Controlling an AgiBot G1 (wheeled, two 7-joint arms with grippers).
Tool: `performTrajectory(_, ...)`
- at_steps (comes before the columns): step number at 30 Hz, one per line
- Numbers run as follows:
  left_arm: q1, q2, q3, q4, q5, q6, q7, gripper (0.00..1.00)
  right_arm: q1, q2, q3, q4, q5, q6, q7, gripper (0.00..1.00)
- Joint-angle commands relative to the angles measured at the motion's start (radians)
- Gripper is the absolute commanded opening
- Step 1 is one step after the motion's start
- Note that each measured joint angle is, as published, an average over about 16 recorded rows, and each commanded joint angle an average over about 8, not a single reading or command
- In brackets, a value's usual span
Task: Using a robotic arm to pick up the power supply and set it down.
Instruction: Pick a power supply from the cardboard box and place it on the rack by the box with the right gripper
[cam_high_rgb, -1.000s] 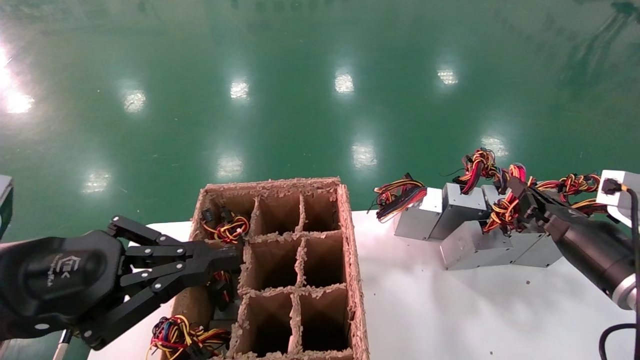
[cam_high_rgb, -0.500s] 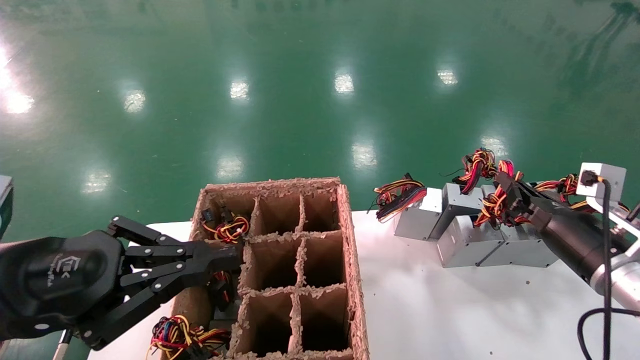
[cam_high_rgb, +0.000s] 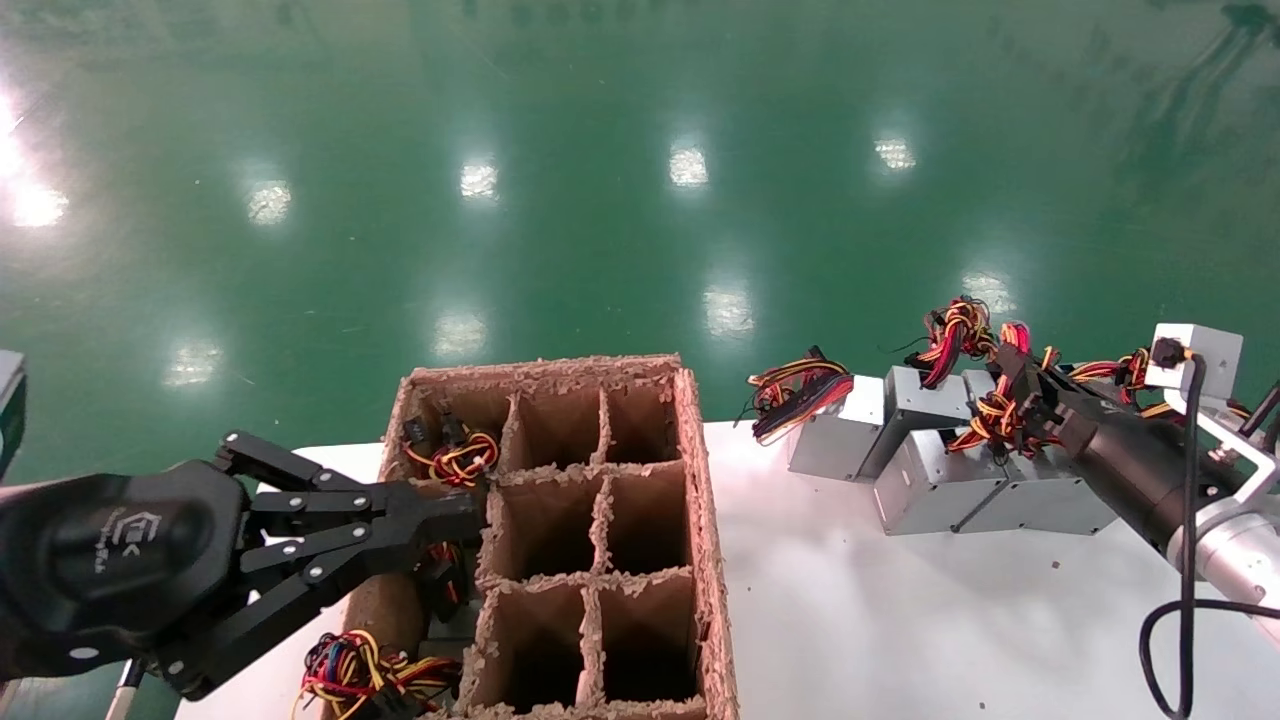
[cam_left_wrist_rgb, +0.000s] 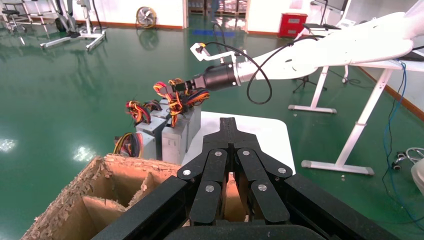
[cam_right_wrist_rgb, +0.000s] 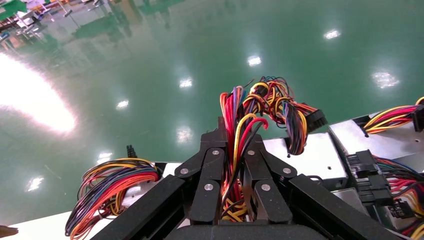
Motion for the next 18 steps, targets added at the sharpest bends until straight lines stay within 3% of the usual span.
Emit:
performTrajectory(1, 0.000, 0.000, 0.000, 0.000, 0.000, 0.000, 0.000, 0.00, 0.006, 0.000, -0.006, -0.002, 0.002, 0.007, 0.002, 1.00)
performTrajectory(18, 0.000, 0.000, 0.000, 0.000, 0.000, 0.000, 0.000, 0.00, 0.051, 0.002, -0.061, -0.010, 0.017, 0.010, 0.009, 1.00)
